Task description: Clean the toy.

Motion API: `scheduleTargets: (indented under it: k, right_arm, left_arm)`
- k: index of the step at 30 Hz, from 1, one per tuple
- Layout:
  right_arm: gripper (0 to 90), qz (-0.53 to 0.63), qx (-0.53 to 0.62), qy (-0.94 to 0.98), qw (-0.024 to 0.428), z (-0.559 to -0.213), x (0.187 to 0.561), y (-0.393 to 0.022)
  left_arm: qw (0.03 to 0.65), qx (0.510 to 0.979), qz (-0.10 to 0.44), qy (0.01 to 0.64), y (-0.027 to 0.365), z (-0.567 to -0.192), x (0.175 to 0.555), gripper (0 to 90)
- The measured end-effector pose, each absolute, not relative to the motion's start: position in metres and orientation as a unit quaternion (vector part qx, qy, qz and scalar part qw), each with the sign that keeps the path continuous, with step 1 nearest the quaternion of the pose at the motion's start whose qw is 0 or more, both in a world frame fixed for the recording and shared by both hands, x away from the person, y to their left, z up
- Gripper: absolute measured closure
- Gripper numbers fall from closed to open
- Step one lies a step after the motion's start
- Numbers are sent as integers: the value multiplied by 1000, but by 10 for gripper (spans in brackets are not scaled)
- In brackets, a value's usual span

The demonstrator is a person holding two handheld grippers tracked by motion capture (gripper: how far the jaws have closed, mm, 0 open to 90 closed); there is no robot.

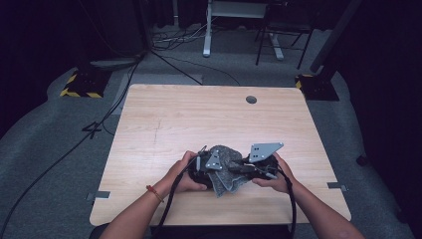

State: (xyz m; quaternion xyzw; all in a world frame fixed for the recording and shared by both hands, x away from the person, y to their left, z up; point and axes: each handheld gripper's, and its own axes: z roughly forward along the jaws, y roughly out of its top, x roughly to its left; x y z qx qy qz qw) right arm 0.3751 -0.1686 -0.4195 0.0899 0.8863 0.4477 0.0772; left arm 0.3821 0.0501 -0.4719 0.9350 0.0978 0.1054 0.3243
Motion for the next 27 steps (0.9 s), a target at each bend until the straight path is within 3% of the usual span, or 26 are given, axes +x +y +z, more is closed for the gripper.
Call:
scheduleTargets:
  k: [5,12,19,27]
  right_arm:
    - [748,438,96,889,91,-422,377,-158]
    - [747,425,121,888,131,-421,386,-174]
    - [747,418,163,885,124,-431,397,-194]
    - [740,421,149,889,101,-442,395,-191]
  left_arm:
    - [328,933,116,92,41,-467,386,340]
    - [331,931,119,94,44,-462,393,340]
    - [360,920,118,97,54,-450,392,340]
    - [383,914,112,81,57,-443,381,340]
